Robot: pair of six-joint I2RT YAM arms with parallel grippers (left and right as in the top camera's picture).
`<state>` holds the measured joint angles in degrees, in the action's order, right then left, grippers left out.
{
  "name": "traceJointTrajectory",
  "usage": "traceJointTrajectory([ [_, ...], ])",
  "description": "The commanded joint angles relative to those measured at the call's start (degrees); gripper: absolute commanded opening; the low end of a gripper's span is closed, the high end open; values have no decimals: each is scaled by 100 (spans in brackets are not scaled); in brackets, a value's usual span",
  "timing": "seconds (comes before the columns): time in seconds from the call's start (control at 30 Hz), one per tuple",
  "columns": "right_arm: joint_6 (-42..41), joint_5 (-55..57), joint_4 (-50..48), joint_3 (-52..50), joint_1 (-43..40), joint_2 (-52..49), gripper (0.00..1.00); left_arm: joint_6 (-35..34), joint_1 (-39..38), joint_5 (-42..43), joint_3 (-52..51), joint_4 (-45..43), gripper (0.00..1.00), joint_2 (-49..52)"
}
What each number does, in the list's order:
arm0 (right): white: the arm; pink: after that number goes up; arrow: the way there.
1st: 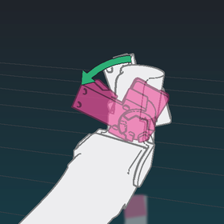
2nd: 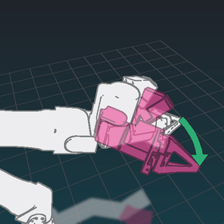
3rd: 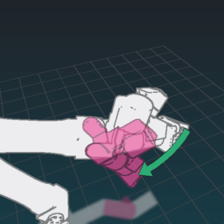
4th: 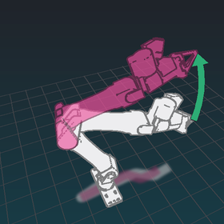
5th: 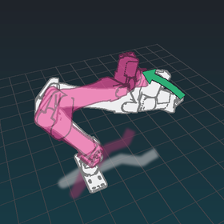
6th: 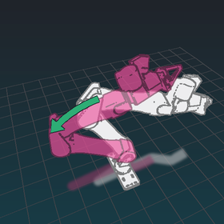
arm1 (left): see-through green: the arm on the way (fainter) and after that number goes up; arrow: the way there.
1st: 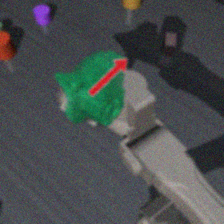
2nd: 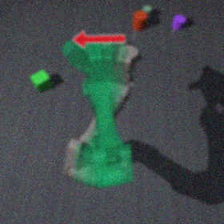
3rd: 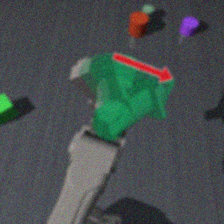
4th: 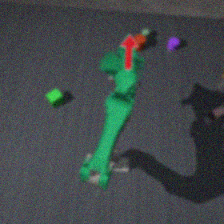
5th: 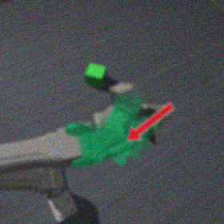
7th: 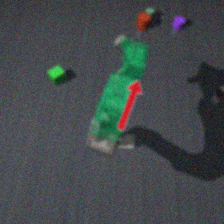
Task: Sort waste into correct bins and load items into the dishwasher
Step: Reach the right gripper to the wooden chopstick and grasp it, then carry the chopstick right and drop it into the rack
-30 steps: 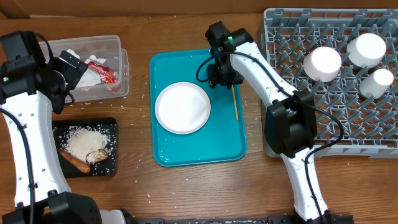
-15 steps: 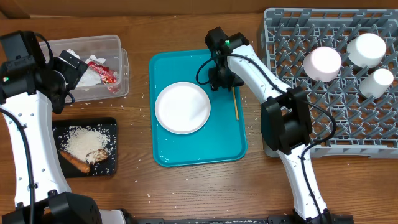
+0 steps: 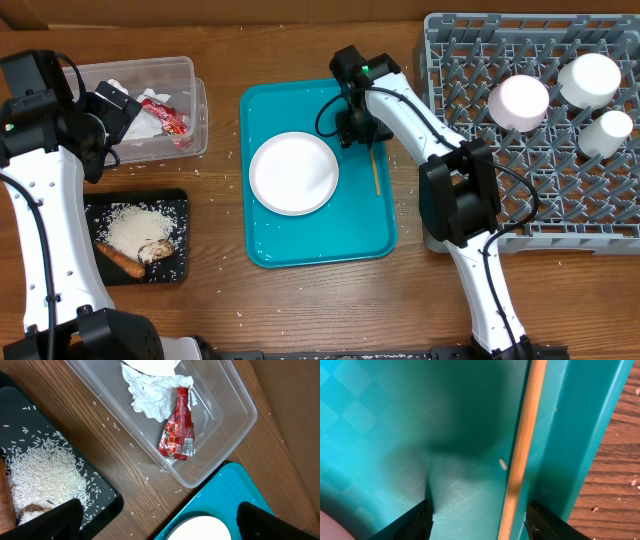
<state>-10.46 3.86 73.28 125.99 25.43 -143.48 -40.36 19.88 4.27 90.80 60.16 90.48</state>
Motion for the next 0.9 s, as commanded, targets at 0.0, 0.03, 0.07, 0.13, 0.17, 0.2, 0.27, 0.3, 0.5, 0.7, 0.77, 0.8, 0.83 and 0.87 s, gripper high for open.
traceJointTrajectory([
  [0.0, 26, 70, -11, 4, -94, -184, 60, -35, -2, -42, 105, -9, 100, -76],
  [0.03, 24, 7, -9, 2, -105, -184, 57, -37, -2, -42, 105, -9, 100, -76],
  [0.07, 22, -74, -9, -4, -107, -184, 46, -37, -2, -42, 105, -9, 100, -76],
  [0.13, 4, -157, -11, -4, -107, -184, 31, -35, -2, -42, 105, -9, 100, -76],
  [0.17, -33, -160, -17, -4, -107, -184, 20, -35, -2, -42, 105, -9, 100, -76],
  [0.2, -111, -160, -22, -4, -107, -184, 8, -35, -2, -42, 105, -9, 100, -76],
  [0.27, -334, -166, 17, 39, -107, -184, 4, -37, -2, -42, 105, -9, 100, -76],
  [0.3, -332, -208, 68, 98, -107, -181, 4, -35, -2, -42, 105, -9, 100, -76],
  [0.5, -328, 216, 743, 1067, -321, 105, 4, -35, -2, -42, 105, -9, 100, -76],
  [0.7, -323, 251, 1174, 2474, -1211, 678, 4, -37, -2, -42, 105, -9, 100, -76],
  [0.77, -321, 249, 1204, 2719, -1534, 767, 4, -35, -2, -42, 105, -9, 100, -76],
  [0.8, -299, 240, 1213, 2787, -1681, 785, 4, -37, -2, -42, 105, -9, 100, -76],
  [0.83, -175, 144, 1204, 2841, -1875, 789, 4, -35, -2, -42, 105, -9, 100, -76],
  [0.87, -31, 13, 1185, 2844, -1976, 789, 4, -35, -2, -42, 105, -9, 100, -76],
])
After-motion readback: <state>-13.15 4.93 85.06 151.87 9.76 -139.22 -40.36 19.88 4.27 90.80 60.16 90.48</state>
